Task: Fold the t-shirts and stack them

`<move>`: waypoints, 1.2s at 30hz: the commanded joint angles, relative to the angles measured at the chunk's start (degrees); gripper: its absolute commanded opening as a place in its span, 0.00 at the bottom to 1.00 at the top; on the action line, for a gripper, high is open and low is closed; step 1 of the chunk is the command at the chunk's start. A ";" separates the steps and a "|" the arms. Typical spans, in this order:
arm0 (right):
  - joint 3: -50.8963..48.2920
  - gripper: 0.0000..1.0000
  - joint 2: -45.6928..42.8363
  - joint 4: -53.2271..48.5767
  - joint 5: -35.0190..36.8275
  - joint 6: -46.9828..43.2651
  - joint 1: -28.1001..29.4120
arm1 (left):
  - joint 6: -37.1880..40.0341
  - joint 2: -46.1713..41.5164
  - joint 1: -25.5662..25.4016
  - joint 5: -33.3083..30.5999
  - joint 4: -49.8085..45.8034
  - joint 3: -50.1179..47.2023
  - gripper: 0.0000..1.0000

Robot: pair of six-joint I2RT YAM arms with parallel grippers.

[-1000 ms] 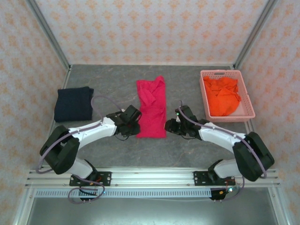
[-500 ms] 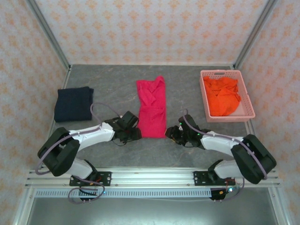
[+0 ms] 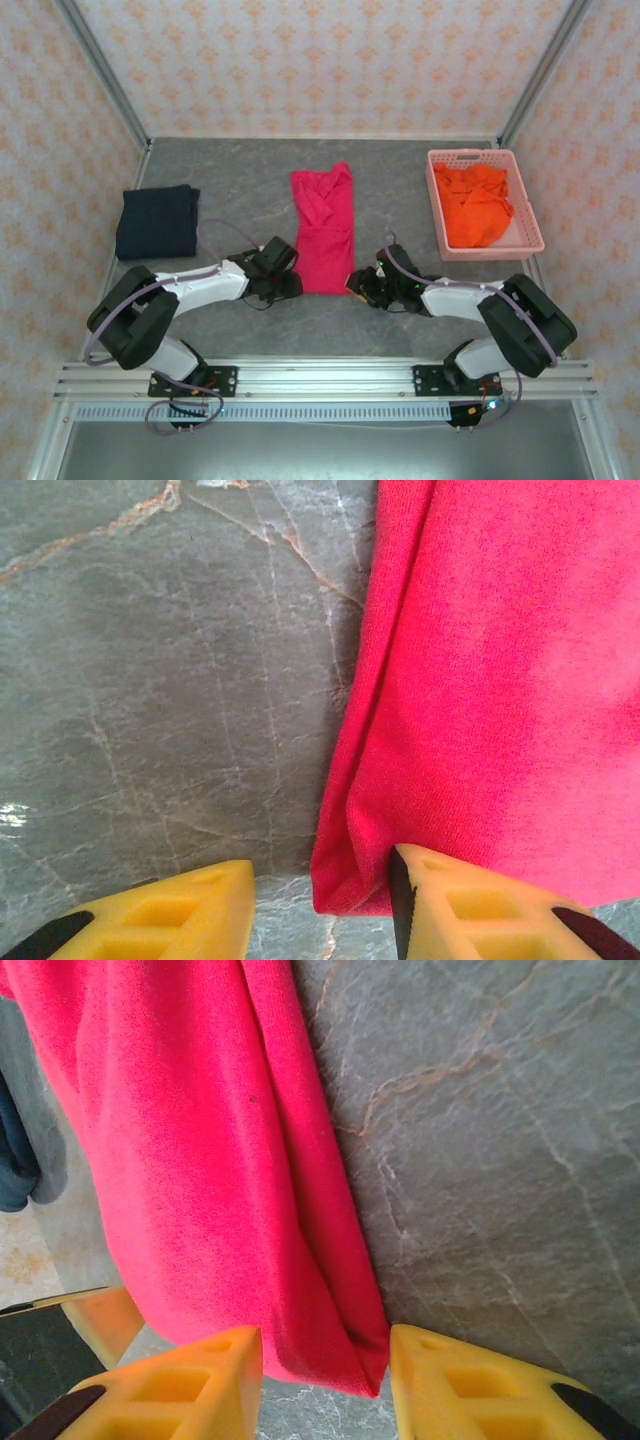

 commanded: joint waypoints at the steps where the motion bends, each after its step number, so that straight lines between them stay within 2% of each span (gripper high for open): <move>1: 0.20 0.39 1.47 2.70 -1.26 0.38 0.44 | -0.26 2.74 0.16 0.60 2.93 0.90 0.39; 13: 1.02 0.29 4.59 5.11 -0.80 0.71 0.44 | -0.88 4.77 0.30 2.83 5.67 1.71 0.25; 15: 1.23 0.27 4.72 5.05 -0.86 0.58 0.44 | -1.60 4.54 0.31 4.15 7.07 1.52 0.25; 17: 1.37 0.27 4.96 4.98 -1.10 0.49 0.44 | -2.22 3.46 0.28 4.70 7.61 1.37 0.32; 20: 1.47 0.27 5.43 5.20 -1.31 0.54 0.44 | -1.92 1.30 0.39 3.87 5.58 1.78 0.35; 31: 1.20 0.27 6.35 6.78 -1.83 0.89 0.40 | -1.58 0.41 0.43 2.51 3.22 2.35 0.36; 36: 1.46 0.27 6.36 6.70 -1.94 0.80 0.44 | -2.19 1.72 0.43 2.83 5.15 1.32 0.35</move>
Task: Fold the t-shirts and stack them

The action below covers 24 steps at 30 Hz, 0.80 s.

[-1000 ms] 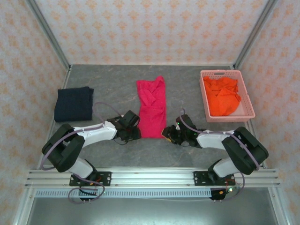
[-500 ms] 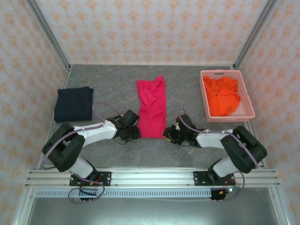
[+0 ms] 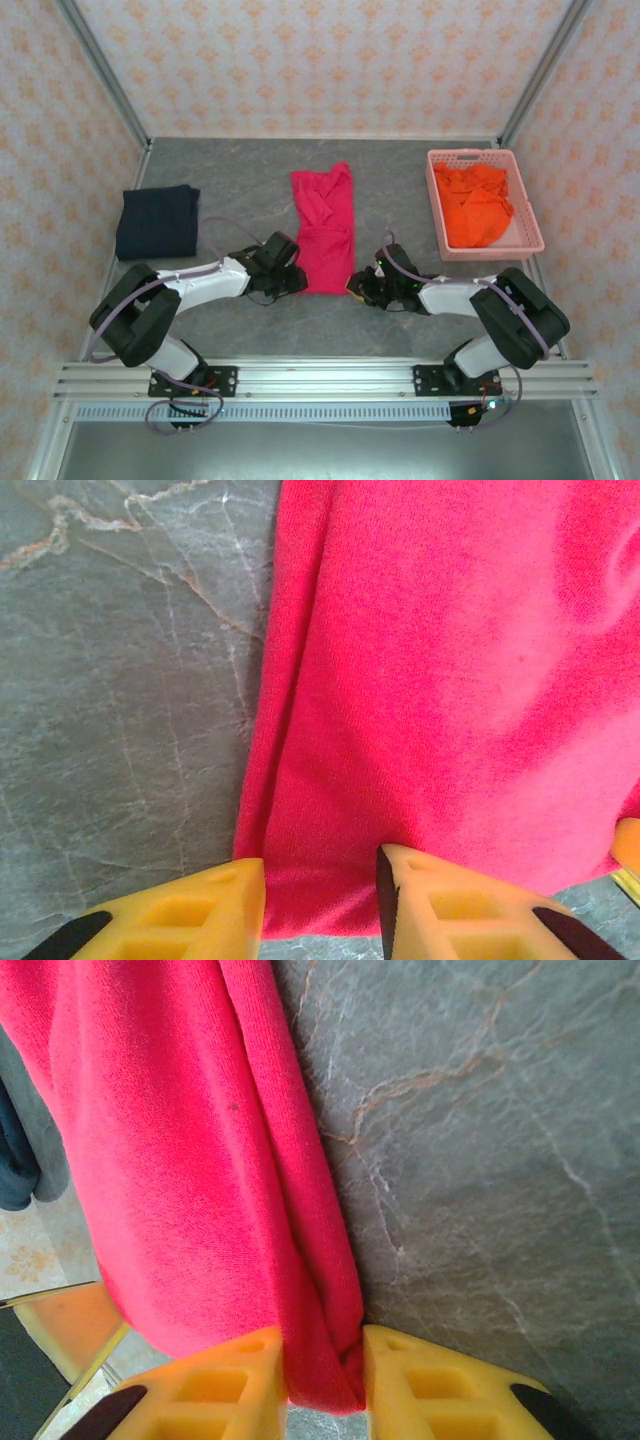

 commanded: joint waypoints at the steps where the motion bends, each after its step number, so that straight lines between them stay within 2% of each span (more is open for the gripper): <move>1: 1.38 0.27 3.22 4.15 -0.10 -0.02 0.81 | -0.77 1.52 -0.21 -0.33 2.36 -0.41 0.34; 9: 1.72 0.27 3.81 4.11 -0.34 -0.03 0.81 | -0.22 2.30 -0.21 -1.73 -0.51 -0.61 0.32; 12: 2.02 0.27 4.09 4.16 -0.49 -0.28 0.84 | -0.21 2.76 -0.21 -0.90 1.21 -1.20 0.25; 14: 2.49 0.26 4.50 4.18 -0.88 -0.47 0.83 | -0.44 3.99 -0.21 0.14 2.48 -0.93 0.15; 16: 2.60 0.20 4.50 4.25 -0.98 -0.56 0.83 | -0.98 4.83 -0.21 1.15 4.58 -1.02 0.03; 17: 2.56 0.15 4.41 4.21 -0.90 -0.56 0.83 | -1.23 5.04 -0.25 1.49 5.19 -0.94 0.00; 20: 2.63 0.00 4.42 4.25 -1.07 -0.73 0.82 | -0.76 4.71 -0.27 1.35 4.72 0.15 0.00; 24: 2.31 0.00 3.00 4.46 -0.85 -0.78 0.83 | 0.30 2.37 -0.21 0.07 1.75 1.32 0.00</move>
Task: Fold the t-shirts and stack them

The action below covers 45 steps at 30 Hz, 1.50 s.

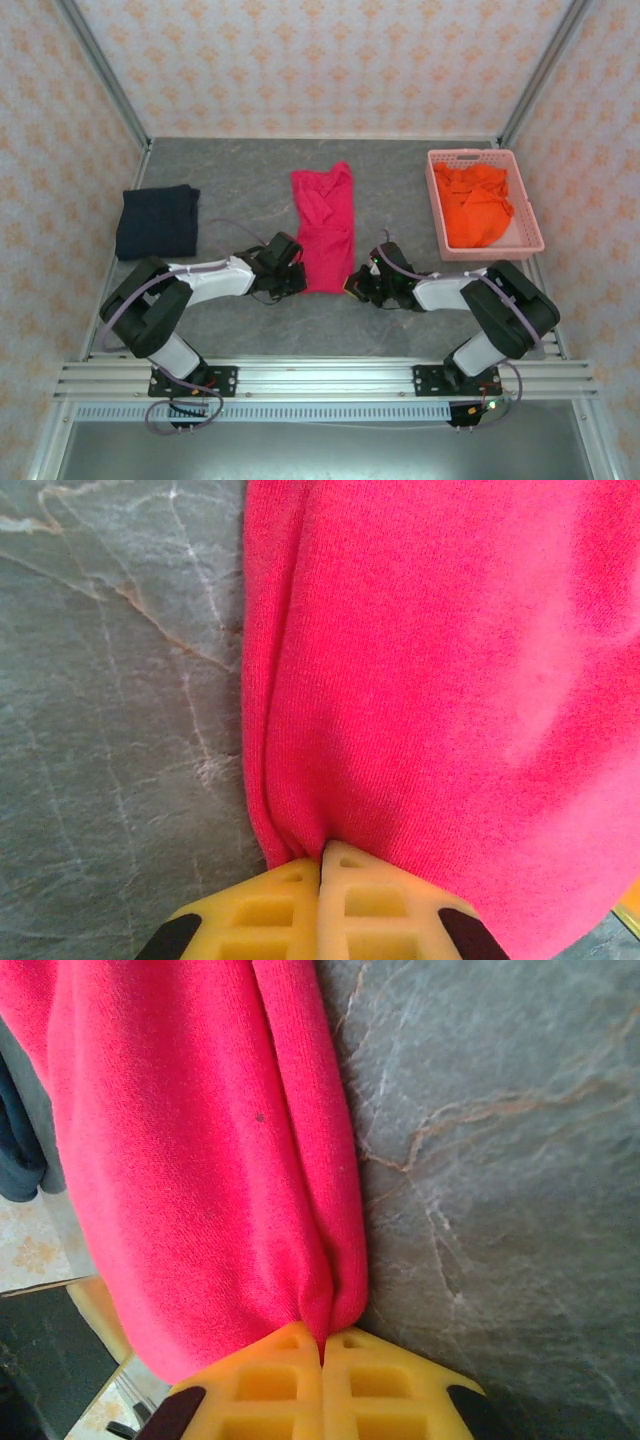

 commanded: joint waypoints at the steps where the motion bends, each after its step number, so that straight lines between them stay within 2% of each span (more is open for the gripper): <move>1: 0.51 0.00 -1.46 1.51 0.47 -0.55 0.44 | 1.52 -1.99 -0.21 -1.86 -3.78 1.58 0.00; 9: 0.89 0.00 -9.42 -4.05 2.95 -3.13 0.44 | 2.66 -8.45 -0.21 -3.68 -10.64 2.39 0.00; 17: -0.72 0.00 -15.94 -10.98 1.76 -2.85 1.68 | 1.41 -11.72 -1.24 -1.69 -15.37 -0.21 0.00; 25: -2.84 0.00 -27.25 -19.97 4.86 0.06 7.10 | -2.13 -18.99 -4.87 -0.22 -22.02 -2.36 0.00; 31: -4.29 0.00 -32.06 -20.51 9.46 3.47 11.78 | -5.04 -24.96 -6.67 -1.54 -26.55 -1.56 0.00; 36: -0.90 0.00 -32.73 -21.13 13.80 0.34 11.15 | 0.21 -22.59 -5.34 -5.53 -30.51 7.07 0.00; 45: 11.67 0.00 -24.81 -24.28 10.67 -11.43 2.37 | 9.54 -15.32 -1.50 -6.88 -33.66 19.61 0.00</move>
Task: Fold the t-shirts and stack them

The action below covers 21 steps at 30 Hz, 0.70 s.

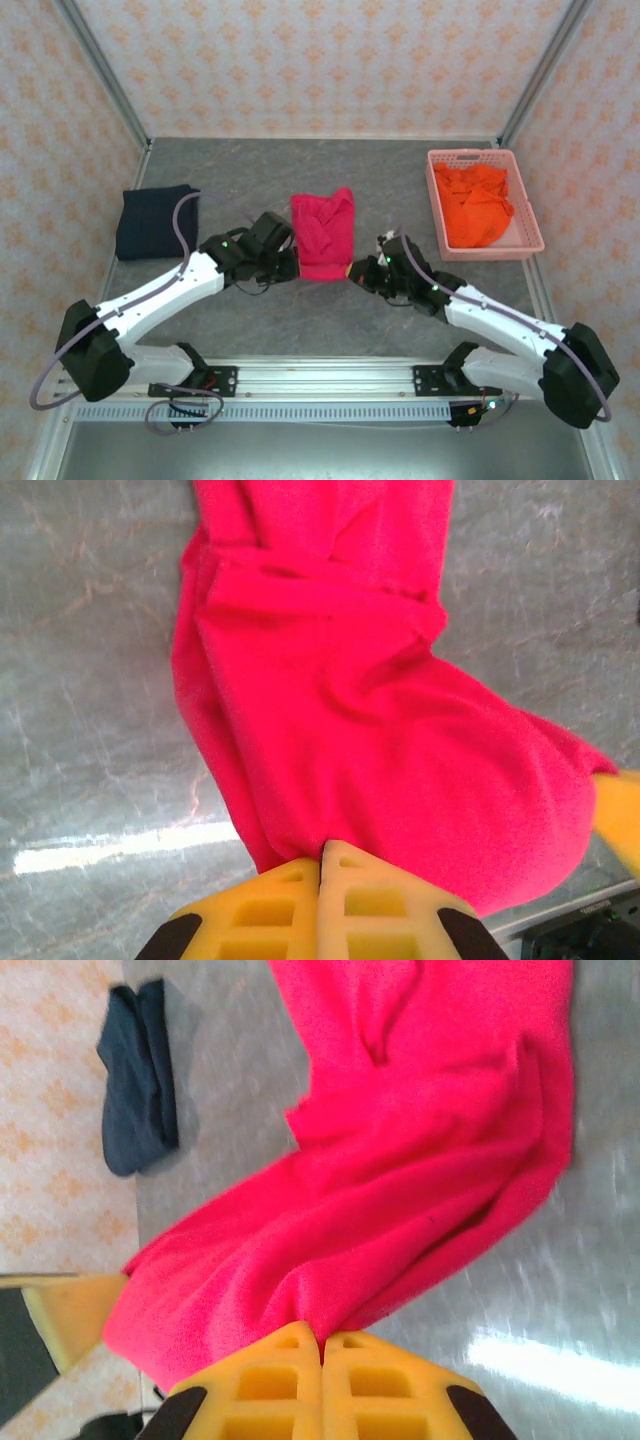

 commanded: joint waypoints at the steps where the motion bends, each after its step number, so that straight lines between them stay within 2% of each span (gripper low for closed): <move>1: 6.01 0.00 2.50 -1.49 -0.54 -7.43 -3.52 | 6.07 2.52 1.50 -2.24 -4.20 4.89 0.00; 9: 18.60 0.00 14.63 -2.52 -5.32 -14.50 -9.97 | 13.03 10.66 5.55 -3.74 -4.56 14.77 0.00; 21: 34.06 0.00 26.78 -4.08 -8.31 -20.40 -13.91 | 14.72 18.97 9.15 -3.65 -2.52 25.16 0.00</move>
